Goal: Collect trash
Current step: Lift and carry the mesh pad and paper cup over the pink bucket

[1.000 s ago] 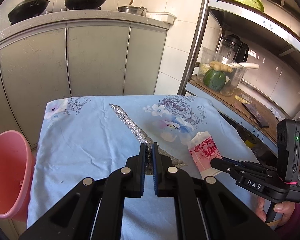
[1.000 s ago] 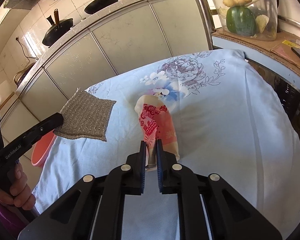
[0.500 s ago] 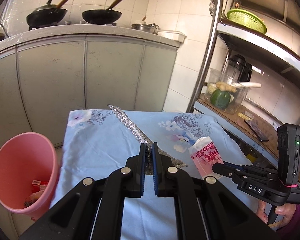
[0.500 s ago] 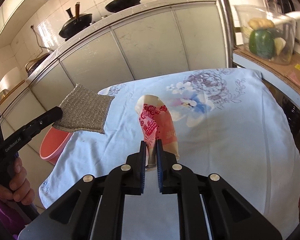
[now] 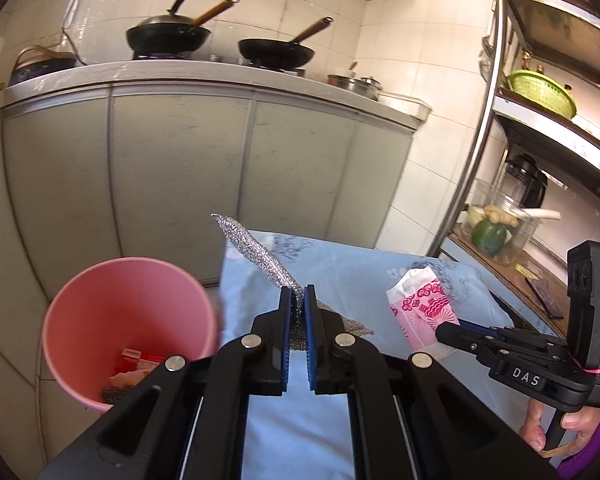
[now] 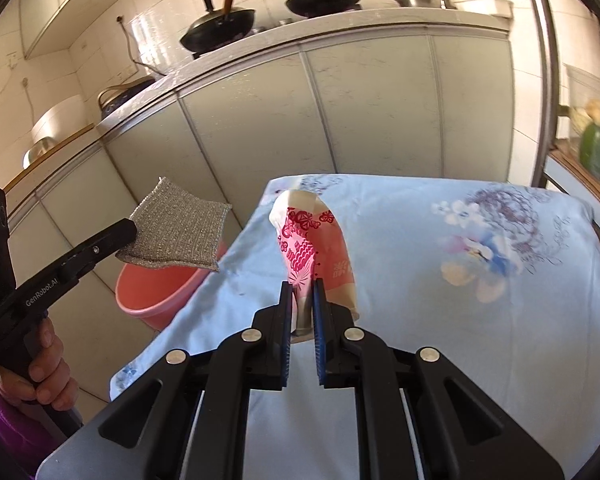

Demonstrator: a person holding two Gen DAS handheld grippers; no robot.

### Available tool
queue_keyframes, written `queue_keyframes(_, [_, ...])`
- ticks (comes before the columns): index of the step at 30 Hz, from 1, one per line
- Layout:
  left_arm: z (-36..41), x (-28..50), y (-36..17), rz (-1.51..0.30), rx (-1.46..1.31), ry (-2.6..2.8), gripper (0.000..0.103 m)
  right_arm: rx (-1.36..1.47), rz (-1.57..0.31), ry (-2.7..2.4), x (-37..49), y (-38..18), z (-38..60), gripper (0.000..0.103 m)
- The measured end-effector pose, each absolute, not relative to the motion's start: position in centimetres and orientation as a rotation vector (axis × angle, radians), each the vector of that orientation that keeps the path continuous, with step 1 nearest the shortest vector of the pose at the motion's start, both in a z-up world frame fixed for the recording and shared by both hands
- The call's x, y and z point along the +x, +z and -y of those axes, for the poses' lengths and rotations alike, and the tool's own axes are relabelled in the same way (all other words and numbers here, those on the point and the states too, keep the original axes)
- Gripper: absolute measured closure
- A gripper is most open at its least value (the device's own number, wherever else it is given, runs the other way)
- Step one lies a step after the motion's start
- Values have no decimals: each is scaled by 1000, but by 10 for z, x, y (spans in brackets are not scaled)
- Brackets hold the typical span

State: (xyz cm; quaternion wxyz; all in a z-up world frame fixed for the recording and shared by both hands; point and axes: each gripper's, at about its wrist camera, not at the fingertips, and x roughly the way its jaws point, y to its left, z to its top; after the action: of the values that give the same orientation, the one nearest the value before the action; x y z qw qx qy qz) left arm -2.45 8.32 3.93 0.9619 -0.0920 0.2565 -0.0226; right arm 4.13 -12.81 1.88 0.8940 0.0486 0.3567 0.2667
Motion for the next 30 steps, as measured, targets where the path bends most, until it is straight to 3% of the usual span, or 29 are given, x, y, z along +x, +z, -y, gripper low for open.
queue_keyframes(30, [-194, -47, 9, -551, -257, 238, 97, -72, -748, 779, 53, 30, -18, 93])
